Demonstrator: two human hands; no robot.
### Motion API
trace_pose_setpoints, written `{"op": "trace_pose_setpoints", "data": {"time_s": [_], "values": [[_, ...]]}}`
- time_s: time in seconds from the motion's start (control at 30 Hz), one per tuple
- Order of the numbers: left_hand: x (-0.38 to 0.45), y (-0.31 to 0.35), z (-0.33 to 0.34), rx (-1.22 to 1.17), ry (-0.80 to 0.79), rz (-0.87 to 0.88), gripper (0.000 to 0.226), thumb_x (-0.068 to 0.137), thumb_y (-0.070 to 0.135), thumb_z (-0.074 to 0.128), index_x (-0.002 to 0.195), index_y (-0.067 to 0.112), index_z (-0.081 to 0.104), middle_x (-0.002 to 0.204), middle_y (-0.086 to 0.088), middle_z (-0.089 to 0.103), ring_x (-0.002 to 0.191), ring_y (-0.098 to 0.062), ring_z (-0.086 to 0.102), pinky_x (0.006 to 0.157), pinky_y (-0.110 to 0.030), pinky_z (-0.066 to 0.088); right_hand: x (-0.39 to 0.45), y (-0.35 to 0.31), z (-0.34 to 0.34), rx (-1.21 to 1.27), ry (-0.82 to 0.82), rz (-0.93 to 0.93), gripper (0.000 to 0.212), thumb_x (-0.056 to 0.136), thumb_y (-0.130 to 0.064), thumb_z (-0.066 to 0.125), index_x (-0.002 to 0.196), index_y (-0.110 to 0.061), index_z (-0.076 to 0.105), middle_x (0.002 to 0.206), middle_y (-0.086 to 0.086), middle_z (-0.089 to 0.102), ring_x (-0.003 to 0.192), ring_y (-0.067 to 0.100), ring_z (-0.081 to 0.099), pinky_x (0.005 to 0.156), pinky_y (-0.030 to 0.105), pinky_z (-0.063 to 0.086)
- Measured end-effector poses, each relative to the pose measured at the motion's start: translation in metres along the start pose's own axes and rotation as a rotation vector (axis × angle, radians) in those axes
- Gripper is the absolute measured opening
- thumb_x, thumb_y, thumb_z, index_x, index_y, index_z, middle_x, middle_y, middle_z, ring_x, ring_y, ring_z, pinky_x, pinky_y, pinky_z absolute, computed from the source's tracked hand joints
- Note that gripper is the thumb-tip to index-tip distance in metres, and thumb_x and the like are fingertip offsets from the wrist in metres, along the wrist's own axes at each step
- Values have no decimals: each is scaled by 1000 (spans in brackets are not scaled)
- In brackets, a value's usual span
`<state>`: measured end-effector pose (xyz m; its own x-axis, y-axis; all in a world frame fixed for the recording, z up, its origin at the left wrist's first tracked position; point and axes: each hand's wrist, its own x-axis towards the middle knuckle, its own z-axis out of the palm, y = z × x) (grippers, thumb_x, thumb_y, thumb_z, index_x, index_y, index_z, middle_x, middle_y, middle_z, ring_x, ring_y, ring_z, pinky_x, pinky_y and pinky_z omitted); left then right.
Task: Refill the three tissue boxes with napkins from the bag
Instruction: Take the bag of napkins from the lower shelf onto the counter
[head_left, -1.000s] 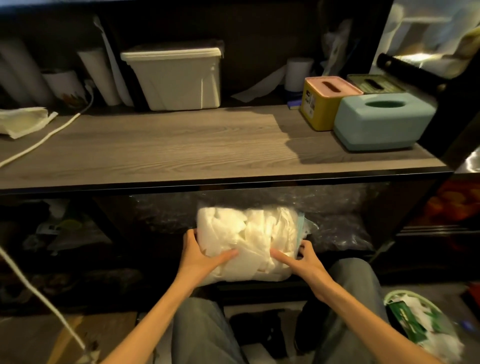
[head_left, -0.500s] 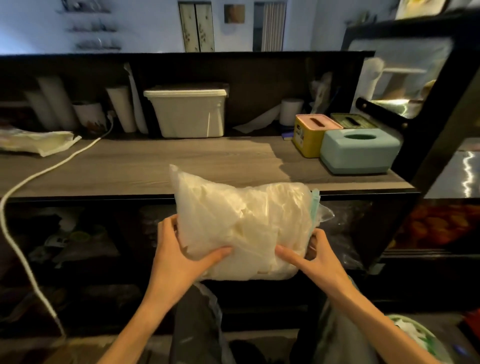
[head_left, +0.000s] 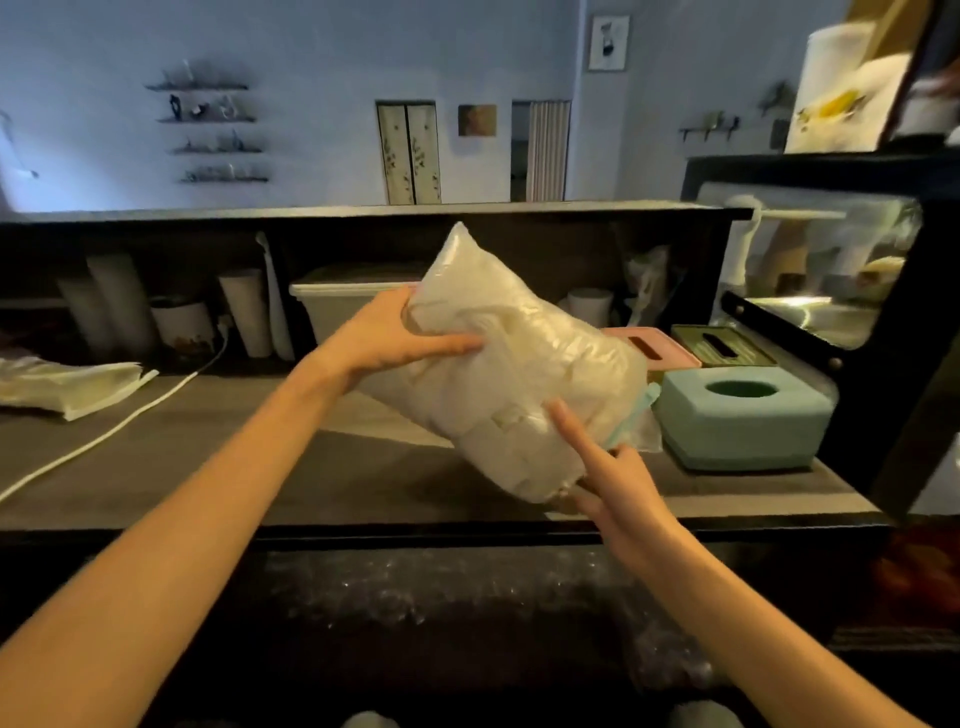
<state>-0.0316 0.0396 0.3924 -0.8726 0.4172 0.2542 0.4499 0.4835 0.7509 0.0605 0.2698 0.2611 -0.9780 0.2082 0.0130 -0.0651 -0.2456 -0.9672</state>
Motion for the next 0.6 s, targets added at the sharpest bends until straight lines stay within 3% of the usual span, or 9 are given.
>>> {"op": "trace_pose_setpoints", "data": {"time_s": [0.07,0.13,0.23,0.33,0.43,0.5,0.57,0.6], "values": [[48,4,5,120,-15,49,68,76,55,79,137,38,52,128,13,61,117,-11,56,105,-39,44,16,-2,6,100,-8,79,76,80,-52,83,144,-41,44,129,-11,68,123,15,62,103,48,51],[96,-5,15,279,-6,42,85,78,67,72,150,34,41,143,5,54,129,-20,50,111,-46,38,35,-3,16,243,52,189,69,83,-44,81,139,-43,42,129,-6,67,125,21,60,108,52,47],[151,-39,42,551,92,-22,99,80,74,64,157,24,30,156,-10,42,144,-33,36,116,-54,32,70,2,24,421,181,332,72,85,-30,81,146,-29,43,142,7,58,135,31,52,109,56,47],[148,-81,79,584,226,-112,88,88,66,60,154,18,30,155,-18,34,144,-40,29,113,-59,29,92,14,17,370,100,403,74,85,-28,80,148,-14,46,145,14,55,133,33,54,105,54,51],[128,-114,100,295,226,-316,89,90,73,49,153,13,28,149,-17,43,135,-39,43,107,-52,41,106,23,0,257,89,393,91,68,-43,87,145,-12,50,137,15,61,116,33,66,95,50,58],[120,-123,108,-172,106,-497,98,82,70,65,154,17,26,138,-10,51,116,-30,59,96,-47,55,118,21,-10,225,127,372,108,58,-54,89,150,-18,45,138,17,59,111,36,68,93,50,60],[119,-124,116,-638,42,-628,113,64,63,83,154,21,29,133,-18,53,107,-34,67,86,-52,60,134,15,-19,219,182,342,111,60,-63,85,154,-28,38,144,17,54,114,37,66,94,53,58],[123,-123,121,-756,45,-655,117,56,62,87,152,23,32,131,-22,54,107,-37,67,84,-56,60,143,11,-23,224,207,325,110,61,-67,83,154,-32,36,147,16,52,117,38,63,97,55,56]]}}
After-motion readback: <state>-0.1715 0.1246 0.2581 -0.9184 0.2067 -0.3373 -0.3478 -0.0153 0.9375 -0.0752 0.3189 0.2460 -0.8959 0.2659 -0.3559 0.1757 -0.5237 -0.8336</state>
